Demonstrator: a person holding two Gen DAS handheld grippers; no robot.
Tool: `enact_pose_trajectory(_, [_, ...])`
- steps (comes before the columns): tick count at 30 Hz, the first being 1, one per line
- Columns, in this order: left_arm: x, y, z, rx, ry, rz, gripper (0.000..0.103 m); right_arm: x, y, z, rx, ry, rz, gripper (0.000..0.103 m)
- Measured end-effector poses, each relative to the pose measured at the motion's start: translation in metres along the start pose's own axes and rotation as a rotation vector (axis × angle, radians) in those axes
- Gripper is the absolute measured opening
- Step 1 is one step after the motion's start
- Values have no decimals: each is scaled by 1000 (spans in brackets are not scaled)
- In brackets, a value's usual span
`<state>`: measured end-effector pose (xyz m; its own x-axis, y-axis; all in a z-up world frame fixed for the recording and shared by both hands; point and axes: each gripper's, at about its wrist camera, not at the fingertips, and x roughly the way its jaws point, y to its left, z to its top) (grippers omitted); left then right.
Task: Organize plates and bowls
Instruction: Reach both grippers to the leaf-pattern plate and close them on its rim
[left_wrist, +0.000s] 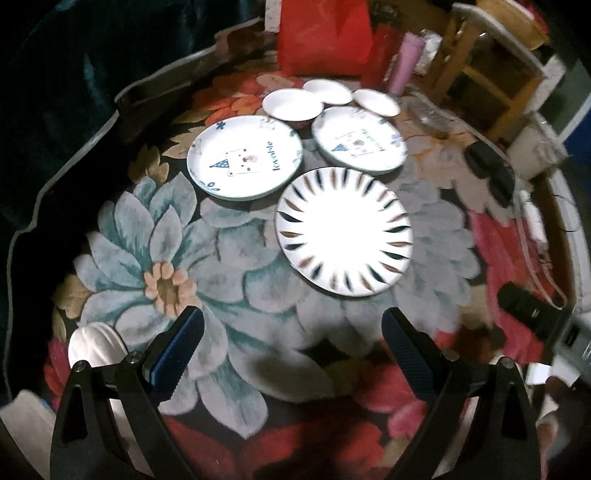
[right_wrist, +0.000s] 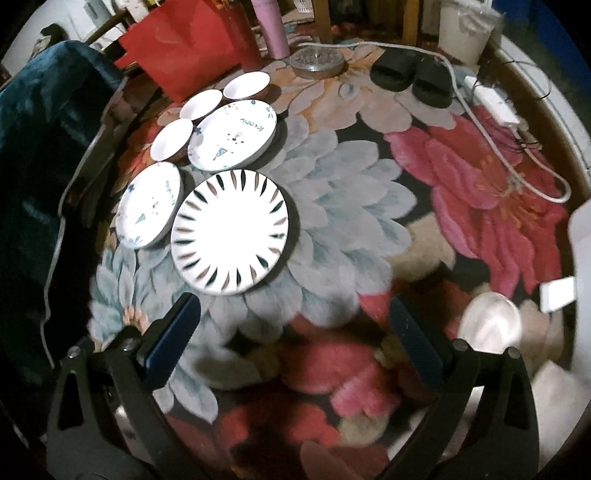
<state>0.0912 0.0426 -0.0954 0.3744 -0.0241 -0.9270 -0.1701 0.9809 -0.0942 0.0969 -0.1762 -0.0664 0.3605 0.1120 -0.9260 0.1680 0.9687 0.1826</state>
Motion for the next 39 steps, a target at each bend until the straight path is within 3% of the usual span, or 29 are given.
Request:
enact_pose_trajectory(3, [30, 4, 15, 1, 24, 11, 98, 32, 1, 22, 21, 37, 40, 102])
enact_pose_trajectory(8, [78, 10, 42, 19, 51, 9, 96, 81, -3, 56, 14, 76, 28, 102])
enact_pose_trajectory(15, [133, 17, 66, 13, 111, -8, 87, 142, 8, 93, -149, 145, 38, 100])
enact_pose_trajectory(18, [148, 19, 72, 17, 120, 1, 85, 163, 17, 104, -229, 194, 51, 86])
enact_pose_trajectory(20, [156, 22, 76, -6, 130, -8, 81, 175, 19, 109, -254, 239, 69, 67])
enact_pose_trajectory(22, [163, 25, 77, -24, 150, -20, 69, 187, 23, 110, -283, 295, 81, 53])
enact_pose_trajectory(24, [173, 25, 77, -24, 188, -21, 44, 194, 23, 110, -307, 326, 93, 42])
enact_pose_trajectory(26, [182, 25, 75, -22, 224, -27, 37, 199, 24, 107, -330, 349, 108, 33])
enact_pose_trajectory(32, [185, 25, 73, -12, 220, -94, 28, 215, 18, 104, -327, 419, 147, 27])
enact_pose_trajectory(39, [196, 18, 81, -56, 232, -130, 28, 218, 22, 104, -357, 398, 158, 27])
